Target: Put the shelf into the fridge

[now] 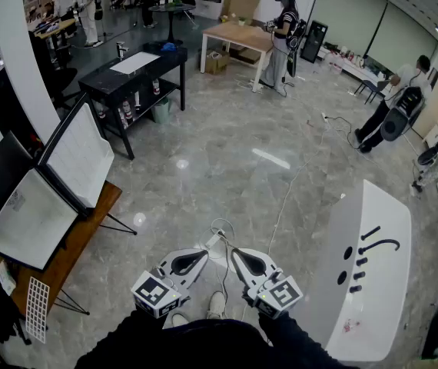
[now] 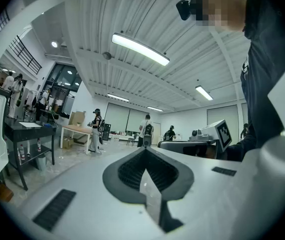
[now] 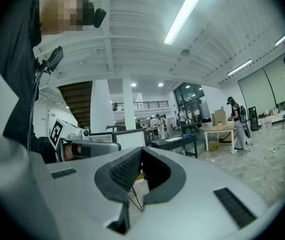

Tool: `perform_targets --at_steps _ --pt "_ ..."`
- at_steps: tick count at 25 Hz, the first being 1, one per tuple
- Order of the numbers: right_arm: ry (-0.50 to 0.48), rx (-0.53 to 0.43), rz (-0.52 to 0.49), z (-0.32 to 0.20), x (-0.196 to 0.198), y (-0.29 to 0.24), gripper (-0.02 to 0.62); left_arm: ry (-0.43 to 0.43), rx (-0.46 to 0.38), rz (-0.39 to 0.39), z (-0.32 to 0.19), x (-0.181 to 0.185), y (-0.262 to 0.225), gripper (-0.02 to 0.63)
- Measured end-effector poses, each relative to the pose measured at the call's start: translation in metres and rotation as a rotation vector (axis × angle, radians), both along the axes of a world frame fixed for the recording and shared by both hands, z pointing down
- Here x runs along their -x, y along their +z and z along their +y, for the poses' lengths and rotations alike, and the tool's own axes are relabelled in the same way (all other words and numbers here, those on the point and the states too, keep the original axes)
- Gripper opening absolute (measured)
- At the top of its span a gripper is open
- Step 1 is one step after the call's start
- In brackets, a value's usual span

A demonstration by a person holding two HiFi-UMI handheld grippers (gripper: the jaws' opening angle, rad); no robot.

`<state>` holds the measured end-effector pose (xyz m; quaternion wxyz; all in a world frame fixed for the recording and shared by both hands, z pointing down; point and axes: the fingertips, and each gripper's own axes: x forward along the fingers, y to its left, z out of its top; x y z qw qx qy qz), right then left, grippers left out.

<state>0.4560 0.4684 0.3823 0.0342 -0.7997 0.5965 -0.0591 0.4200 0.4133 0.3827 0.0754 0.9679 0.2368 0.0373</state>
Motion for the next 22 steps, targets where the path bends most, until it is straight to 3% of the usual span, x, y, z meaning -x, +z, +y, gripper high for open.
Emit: perform_targets --at_steps 13,22 --pt "-0.014 -0.001 0.021 0.004 -0.025 -0.002 0.007 -0.009 -0.006 0.016 0.005 -0.023 -0.004 0.006" --pt "-0.107 -0.014 0.03 -0.014 -0.037 -0.002 0.008 -0.095 -0.009 0.018 -0.011 -0.034 -0.004 0.005"
